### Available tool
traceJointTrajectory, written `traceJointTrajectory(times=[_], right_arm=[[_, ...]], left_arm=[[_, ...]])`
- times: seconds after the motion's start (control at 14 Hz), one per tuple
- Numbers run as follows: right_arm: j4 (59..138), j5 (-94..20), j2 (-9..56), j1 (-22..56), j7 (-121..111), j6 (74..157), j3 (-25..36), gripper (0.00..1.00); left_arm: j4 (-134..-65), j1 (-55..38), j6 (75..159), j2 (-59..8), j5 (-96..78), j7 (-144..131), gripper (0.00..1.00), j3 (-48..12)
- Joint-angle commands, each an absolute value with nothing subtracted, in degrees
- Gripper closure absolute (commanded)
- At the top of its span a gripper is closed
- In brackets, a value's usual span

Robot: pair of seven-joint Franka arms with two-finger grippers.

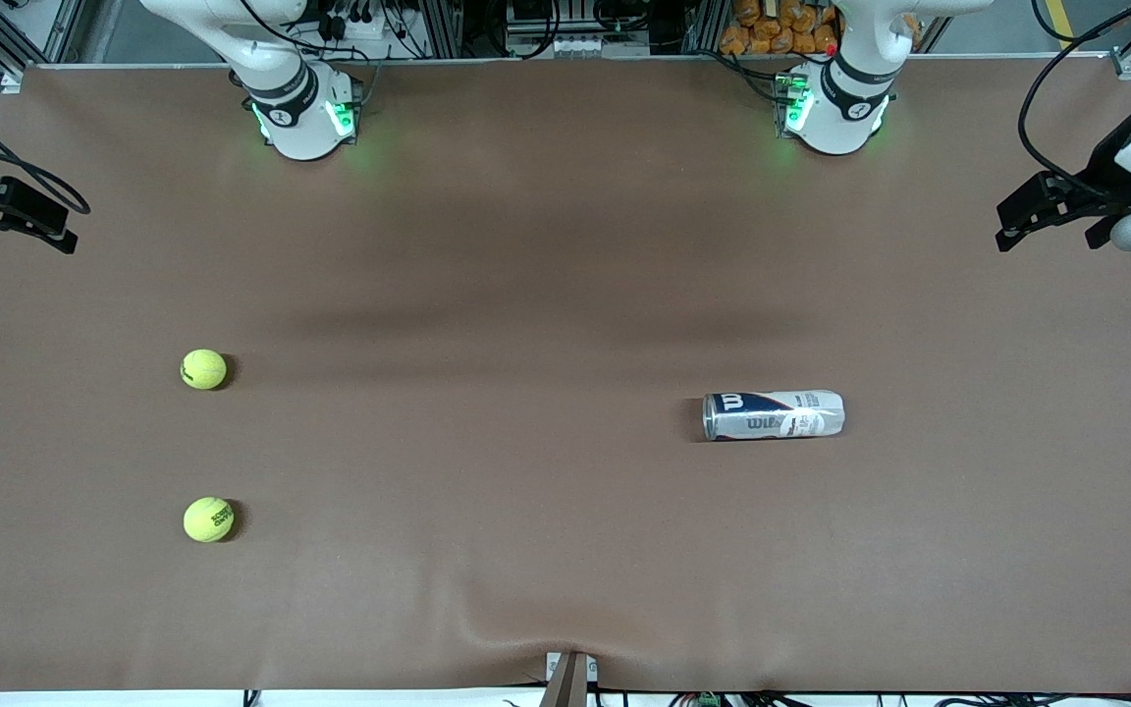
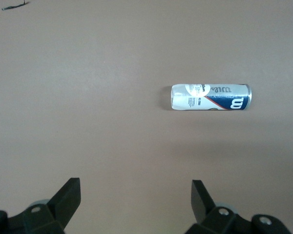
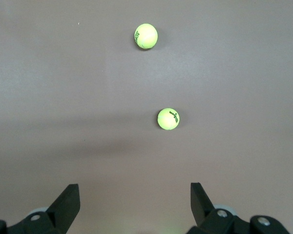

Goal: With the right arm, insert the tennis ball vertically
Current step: 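Reach the left gripper toward the Wilson can lying on its side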

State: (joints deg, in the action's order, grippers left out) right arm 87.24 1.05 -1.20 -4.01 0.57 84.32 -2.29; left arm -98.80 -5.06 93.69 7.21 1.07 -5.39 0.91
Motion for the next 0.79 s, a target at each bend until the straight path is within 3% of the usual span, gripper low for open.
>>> traceJointTrajectory(times=[0.0, 0.71], right_arm=[[88.4, 0.2, -1.9, -5.1, 1.2, 84.9, -3.2, 0.0], [88.9, 0.2, -1.9, -5.3, 1.2, 85.1, -3.2, 0.0]], left_arm=[[-97.8, -5.2, 92.1, 7.0, 2.2, -4.5, 0.0, 0.6], [-96.3, -6.2, 93.5, 1.7, 3.3, -2.6, 0.0, -3.4]])
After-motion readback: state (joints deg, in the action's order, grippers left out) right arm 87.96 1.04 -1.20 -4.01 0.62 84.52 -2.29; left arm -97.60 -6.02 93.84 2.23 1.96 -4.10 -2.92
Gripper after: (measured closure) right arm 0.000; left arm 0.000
